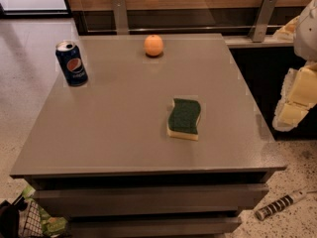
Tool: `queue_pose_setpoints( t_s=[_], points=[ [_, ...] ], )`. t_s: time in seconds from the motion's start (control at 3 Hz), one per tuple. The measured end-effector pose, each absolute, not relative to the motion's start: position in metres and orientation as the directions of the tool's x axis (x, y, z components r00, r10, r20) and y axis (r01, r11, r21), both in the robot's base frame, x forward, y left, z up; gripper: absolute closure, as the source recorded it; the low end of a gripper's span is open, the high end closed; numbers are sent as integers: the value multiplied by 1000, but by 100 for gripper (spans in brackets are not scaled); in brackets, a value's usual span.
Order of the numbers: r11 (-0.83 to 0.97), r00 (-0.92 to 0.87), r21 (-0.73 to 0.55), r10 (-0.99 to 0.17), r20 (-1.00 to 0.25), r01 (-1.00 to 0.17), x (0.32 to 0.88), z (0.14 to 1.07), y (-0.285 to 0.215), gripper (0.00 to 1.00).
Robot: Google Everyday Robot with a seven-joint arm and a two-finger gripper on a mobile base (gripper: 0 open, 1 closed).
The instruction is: Pick pepsi can
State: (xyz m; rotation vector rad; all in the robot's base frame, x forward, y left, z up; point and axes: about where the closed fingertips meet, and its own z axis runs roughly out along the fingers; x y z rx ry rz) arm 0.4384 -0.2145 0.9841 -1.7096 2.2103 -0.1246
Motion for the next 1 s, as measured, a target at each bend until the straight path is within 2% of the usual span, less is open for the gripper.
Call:
queue_pose_setpoints(
  t_s=[0.67,1.0],
  points=[
    [287,-201,-300,-937,-285,-910,459,983,-202,0],
    [361,-219,-297,-881,-418,-884,475,978,-173,0]
  ],
)
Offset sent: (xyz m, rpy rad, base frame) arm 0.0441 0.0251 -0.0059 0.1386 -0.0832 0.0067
